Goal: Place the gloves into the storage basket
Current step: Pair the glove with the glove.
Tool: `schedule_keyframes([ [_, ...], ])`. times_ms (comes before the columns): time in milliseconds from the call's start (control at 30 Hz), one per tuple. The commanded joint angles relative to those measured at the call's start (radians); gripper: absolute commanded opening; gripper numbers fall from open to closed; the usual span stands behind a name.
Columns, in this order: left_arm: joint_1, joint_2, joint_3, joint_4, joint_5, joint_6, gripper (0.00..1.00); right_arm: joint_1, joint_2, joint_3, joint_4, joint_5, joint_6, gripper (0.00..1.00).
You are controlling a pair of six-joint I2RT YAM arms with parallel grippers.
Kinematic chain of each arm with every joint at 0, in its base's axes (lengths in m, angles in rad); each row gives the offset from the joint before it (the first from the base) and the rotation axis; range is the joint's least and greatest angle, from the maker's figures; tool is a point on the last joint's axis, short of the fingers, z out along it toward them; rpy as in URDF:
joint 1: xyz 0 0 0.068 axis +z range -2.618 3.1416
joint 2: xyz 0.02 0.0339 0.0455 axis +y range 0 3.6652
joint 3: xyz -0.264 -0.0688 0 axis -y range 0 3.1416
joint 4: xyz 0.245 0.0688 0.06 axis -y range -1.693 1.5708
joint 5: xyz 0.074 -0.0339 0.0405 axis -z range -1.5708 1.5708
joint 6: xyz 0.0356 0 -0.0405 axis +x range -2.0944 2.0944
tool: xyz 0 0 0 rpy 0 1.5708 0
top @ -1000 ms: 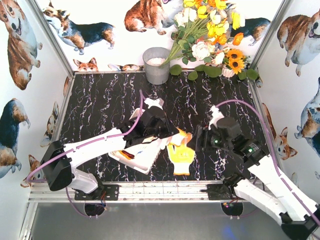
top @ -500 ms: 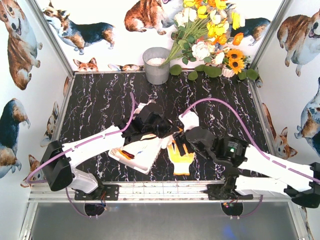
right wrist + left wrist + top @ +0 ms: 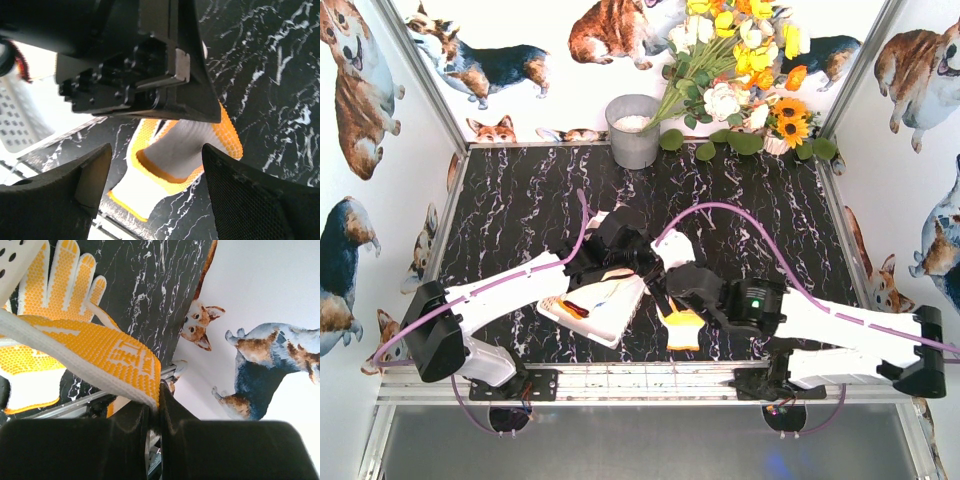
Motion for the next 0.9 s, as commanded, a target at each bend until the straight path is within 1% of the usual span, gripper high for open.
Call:
schedule_keyframes([
  [0,0.005,-0.017,-0.007,0.036,0.016,-0.013,0.00,0.008,0.038,0.044,0.063,0.180,0.067,0.73],
  [100,0.005,-0.032,-0.016,0.039,0.010,-0.012,0.00,0.009,0.041,0.028,0.101,0.270,0.081,0.69],
  [200,0.004,-0.045,-0.030,0.047,0.005,-0.015,0.00,0.010,0.030,0.018,0.121,0.324,0.089,0.65],
  [233,0.004,-0.048,-0.032,0.048,0.005,-0.015,0.00,0.009,0.029,0.022,0.114,0.336,0.094,0.61],
  [267,0.004,-0.050,-0.034,0.048,0.005,-0.015,0.00,0.009,0.029,0.026,0.106,0.345,0.097,0.56],
  [333,0.006,-0.052,-0.034,0.048,0.004,-0.009,0.00,0.008,0.031,0.034,0.096,0.339,0.087,0.38],
  [367,0.006,-0.054,-0.033,0.046,0.004,-0.006,0.00,0.008,0.034,0.042,0.087,0.329,0.086,0.28],
  [400,0.006,-0.054,-0.032,0.046,0.001,-0.002,0.00,0.008,0.039,0.053,0.070,0.319,0.090,0.15],
  [433,0.005,-0.055,-0.030,0.044,-0.002,0.005,0.00,0.008,0.044,0.067,0.051,0.307,0.099,0.06],
  [467,0.005,-0.056,-0.031,0.042,-0.006,0.016,0.00,0.008,0.044,0.078,0.030,0.299,0.111,0.00],
  [533,0.006,-0.059,-0.027,0.046,-0.021,0.057,0.00,0.007,0.045,0.102,-0.016,0.279,0.157,0.00],
  [567,0.006,-0.063,-0.026,0.049,-0.032,0.083,0.06,0.003,0.045,0.110,-0.038,0.260,0.179,0.00],
  [600,0.006,-0.069,-0.027,0.052,-0.045,0.111,0.15,-0.009,0.040,0.116,-0.057,0.226,0.203,0.00],
  [633,0.008,-0.079,-0.026,0.052,-0.060,0.140,0.28,-0.027,0.032,0.123,-0.078,0.186,0.228,0.00],
  [767,0.031,-0.135,-0.037,0.024,-0.133,0.233,0.70,-0.156,-0.024,0.126,-0.158,-0.006,0.355,0.00],
  [867,0.042,-0.183,-0.039,-0.015,-0.200,0.316,0.79,-0.264,-0.079,0.117,-0.178,-0.118,0.441,0.00],
])
